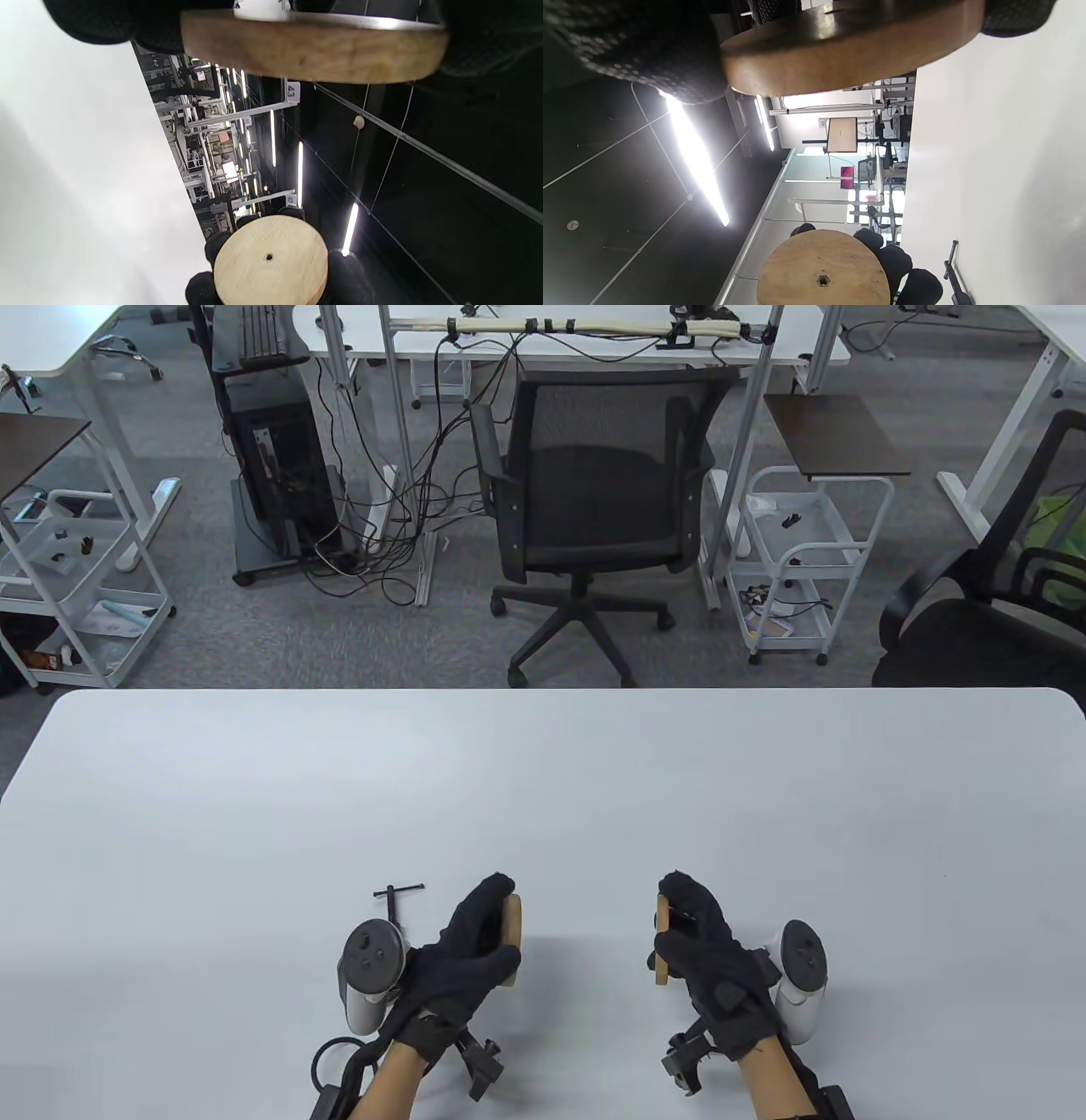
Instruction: Screw the clamp shut
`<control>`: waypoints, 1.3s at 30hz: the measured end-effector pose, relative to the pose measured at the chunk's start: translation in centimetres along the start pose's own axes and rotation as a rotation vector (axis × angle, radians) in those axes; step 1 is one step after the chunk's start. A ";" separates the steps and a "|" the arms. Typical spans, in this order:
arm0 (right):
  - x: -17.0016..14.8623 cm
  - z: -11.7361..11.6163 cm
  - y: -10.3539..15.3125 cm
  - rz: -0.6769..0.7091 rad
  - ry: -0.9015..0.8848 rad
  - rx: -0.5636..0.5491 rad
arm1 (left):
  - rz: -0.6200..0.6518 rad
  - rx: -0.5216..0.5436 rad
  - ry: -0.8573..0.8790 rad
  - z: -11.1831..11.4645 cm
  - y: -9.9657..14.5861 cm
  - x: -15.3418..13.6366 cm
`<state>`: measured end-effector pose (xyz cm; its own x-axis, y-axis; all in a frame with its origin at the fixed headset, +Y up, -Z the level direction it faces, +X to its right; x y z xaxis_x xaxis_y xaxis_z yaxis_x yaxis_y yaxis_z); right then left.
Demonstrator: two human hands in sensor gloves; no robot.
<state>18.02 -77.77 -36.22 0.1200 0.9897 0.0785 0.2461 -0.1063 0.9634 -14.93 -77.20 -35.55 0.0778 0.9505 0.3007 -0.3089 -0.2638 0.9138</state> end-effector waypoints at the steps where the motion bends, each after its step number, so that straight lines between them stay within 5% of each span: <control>1: -0.1 0.0 -0.1 -0.003 -0.001 -0.003 | -0.002 0.019 0.000 -0.3 0.1 -0.2; 7: -0.6 -1.2 -0.2 -0.019 -0.051 0.020 | 0.019 0.009 -0.020 0.3 0.0 0.0; 20: -1.8 -6.9 -0.4 -0.042 -0.168 0.173 | 0.069 -0.126 -0.207 7.7 -0.6 0.8; 31: -2.8 -8.7 -0.1 -0.158 -0.358 0.331 | 0.078 -0.074 -0.230 7.0 -0.5 1.4; 39: -2.4 -8.7 0.0 -0.159 -0.332 0.356 | 0.112 -0.115 -0.317 7.5 -0.3 1.9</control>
<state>9.34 -79.27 -34.12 0.3391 0.9185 -0.2034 0.5915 -0.0401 0.8053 -7.60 -76.53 -33.27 0.3218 0.8139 0.4837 -0.4351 -0.3266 0.8390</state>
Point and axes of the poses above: the tracker on the back of each hand, its own x axis roughly to the thumb side, its own y axis roughly from the fingertips to the wrist, z = x × y, the point moved 3 cm from there along -y, roughly from the wrist to the fingertips
